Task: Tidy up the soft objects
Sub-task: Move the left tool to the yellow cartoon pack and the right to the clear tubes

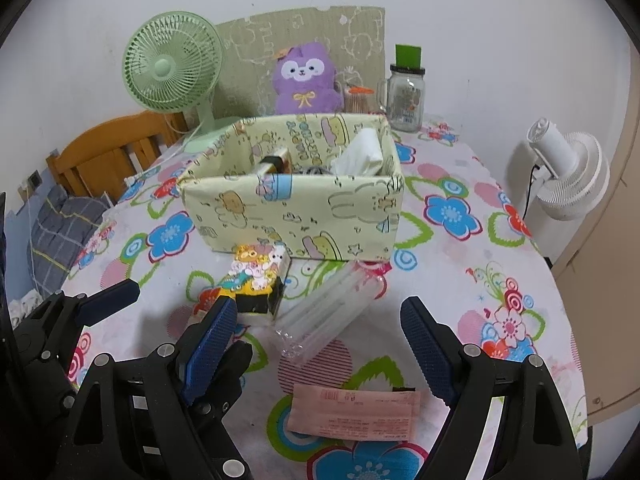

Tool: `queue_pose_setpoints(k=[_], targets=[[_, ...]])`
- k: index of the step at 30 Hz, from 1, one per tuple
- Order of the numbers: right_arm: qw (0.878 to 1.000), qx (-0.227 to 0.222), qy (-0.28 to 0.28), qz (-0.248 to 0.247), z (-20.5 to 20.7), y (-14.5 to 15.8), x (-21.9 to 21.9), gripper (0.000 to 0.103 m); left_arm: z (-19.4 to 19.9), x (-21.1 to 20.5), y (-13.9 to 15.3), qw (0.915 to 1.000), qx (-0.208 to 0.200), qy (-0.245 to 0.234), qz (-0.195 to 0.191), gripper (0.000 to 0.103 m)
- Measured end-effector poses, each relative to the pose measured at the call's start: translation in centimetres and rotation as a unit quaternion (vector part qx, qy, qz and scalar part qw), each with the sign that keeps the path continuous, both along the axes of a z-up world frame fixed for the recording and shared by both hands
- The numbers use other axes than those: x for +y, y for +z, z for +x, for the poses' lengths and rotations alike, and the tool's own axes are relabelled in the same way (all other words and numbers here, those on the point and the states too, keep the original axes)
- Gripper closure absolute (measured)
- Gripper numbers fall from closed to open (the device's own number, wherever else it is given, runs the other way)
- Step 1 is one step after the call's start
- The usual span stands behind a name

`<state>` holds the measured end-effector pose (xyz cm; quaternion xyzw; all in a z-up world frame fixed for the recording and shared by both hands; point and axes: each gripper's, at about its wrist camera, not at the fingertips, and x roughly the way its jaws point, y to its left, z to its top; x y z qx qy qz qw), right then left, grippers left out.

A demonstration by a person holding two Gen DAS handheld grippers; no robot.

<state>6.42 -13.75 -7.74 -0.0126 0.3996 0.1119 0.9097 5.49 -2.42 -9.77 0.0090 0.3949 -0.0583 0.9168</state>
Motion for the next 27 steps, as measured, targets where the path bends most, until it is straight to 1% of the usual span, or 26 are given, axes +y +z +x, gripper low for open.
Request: queue_pose_setpoints(k=[10,16,18,23,27], targets=[[1.000,0.021,-0.007,-0.006,1.3,-2.4,-0.1,0.017,1.1,0.1,-2.1,0.9998,0.018,0.006,0.001,0.000],[0.999,0.029,-0.008,-0.012,2.3,-3.5,-0.1,0.017,1.9,0.3,-3.2,0.9995,0.029,0.010,-0.005,0.000],[0.999,0.031,-0.011,-0.015,2.6,-3.9,-0.1,0.017,2.2,0.4,-3.5,0.9994,0.033,0.011,-0.006,0.000],[0.999,0.045,-0.021,-0.004,3.7,-4.8,-0.4,0.017,3.1,0.1,-3.8,0.9992,0.039,0.011,-0.005,0.001],[0.998,0.048,-0.027,-0.003,4.4,-5.0,-0.6,0.017,3.8,-0.1,-3.8,0.9991,0.041,0.010,-0.003,0.001]])
